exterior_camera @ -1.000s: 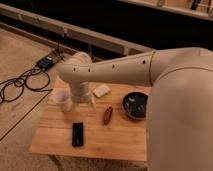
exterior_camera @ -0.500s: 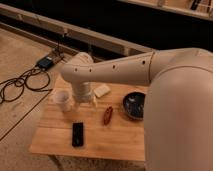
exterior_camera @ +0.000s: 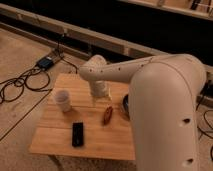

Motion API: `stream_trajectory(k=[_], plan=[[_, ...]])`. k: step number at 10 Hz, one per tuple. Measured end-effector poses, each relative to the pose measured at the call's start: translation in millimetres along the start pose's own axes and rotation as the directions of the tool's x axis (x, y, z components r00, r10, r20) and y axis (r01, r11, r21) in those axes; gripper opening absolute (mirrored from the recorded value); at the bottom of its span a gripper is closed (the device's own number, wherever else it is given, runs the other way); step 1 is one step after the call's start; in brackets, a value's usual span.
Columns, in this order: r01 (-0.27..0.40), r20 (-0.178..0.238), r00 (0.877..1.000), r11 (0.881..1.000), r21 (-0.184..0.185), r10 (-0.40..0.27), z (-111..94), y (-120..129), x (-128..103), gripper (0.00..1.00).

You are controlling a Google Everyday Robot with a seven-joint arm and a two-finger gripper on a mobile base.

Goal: Place the pepper in the ceramic cup

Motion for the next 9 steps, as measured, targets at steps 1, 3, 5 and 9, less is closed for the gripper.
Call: stream_trajectory(k=[1,3,5,9], plan=[[-0.017,0.001,1.000,1.000,-0.002,0.017,6.8,-5.8,-6.0,0.65],[-0.049,-0.008,0.999,0.999,-0.021,0.049,19.9,-12.5,-9.1,0.65],[-0.089,-0.020,0.996,0.995,-0.053,0.088,29.5,-13.9,-3.3,0.65],[-0.148,-0.004,0.989,0.984,-0.103,0.149,57.2,-23.0,8.3,0.65]])
